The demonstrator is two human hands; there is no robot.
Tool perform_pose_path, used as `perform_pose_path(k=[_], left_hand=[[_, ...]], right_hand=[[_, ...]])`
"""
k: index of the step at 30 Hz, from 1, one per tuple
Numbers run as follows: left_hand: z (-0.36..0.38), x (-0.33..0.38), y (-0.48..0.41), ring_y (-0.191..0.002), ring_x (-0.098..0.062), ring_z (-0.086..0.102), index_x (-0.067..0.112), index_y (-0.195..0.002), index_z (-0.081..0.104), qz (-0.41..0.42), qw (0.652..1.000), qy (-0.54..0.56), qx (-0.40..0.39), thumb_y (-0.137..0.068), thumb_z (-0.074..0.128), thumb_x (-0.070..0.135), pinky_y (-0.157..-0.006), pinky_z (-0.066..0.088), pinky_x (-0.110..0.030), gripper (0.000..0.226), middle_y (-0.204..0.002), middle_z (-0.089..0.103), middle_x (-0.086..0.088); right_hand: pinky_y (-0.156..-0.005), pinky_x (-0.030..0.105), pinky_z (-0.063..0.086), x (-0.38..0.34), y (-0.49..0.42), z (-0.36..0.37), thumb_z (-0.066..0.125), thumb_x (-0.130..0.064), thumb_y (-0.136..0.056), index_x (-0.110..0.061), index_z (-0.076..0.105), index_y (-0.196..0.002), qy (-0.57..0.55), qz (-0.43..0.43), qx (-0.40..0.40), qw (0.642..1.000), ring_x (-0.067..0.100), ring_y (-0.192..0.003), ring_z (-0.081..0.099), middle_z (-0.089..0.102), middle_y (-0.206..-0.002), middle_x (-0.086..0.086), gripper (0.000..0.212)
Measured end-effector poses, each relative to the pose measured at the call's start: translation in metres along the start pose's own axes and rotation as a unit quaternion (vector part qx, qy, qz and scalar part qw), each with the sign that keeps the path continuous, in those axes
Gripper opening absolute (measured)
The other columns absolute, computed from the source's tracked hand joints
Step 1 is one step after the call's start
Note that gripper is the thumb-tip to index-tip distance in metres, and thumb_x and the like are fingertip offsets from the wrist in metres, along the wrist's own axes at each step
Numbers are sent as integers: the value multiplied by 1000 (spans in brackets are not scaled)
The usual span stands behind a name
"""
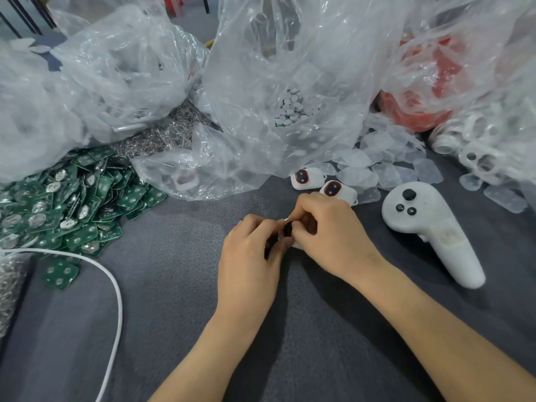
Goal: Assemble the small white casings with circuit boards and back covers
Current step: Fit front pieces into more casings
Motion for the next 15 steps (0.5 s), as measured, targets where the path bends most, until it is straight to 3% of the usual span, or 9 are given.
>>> perform_pose_path(k=[3, 6, 9, 15], left_hand=[[1, -1, 0, -78, -20, 57, 17, -104, 72, -2, 1000, 2, -2, -84, 72, 17, -73, 49, -46, 20, -89, 58, 3], [1, 0, 0, -78, -20, 57, 18, -104, 72, -3, 1000, 5, 0, -84, 72, 17, -74, 49, -46, 20, -89, 58, 4], [0, 1, 1, -78, -20, 57, 19, -105, 72, 0, 1000, 4, 4, -84, 72, 17, -75, 49, -46, 21, -90, 58, 4], [0, 3, 0, -79, -20, 58, 20, -115, 71, 16, 1000, -20, 14, -86, 68, 9, -75, 50, -42, 30, -93, 59, 1]], right_hand=[[-64, 19, 41, 9, 1, 1, 62, -3, -79, -7, 63, -79, -46, 17, -4, 999, 11, -67, 51, 56, -80, 0, 4], [-65, 7, 36, 16, 1, 4, 63, -2, -80, -9, 62, -79, -75, 27, -16, 997, 6, -66, 49, 52, -93, -2, 7], [-66, 7, 37, 21, 1, 7, 63, -4, -83, -13, 62, -82, -86, 25, -41, 995, 6, -72, 51, 57, -99, -2, 9], [-66, 10, 37, 17, 5, 6, 66, -9, -86, -16, 62, -99, -68, -18, -51, 996, -1, -70, 49, 54, -89, -11, 15]])
Point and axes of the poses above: each hand's wrist, its own y-axis away from the middle knuckle, its own z-axis out of the palm, x = y × z, the point moved 10 cm from there along -y, towards the middle knuckle
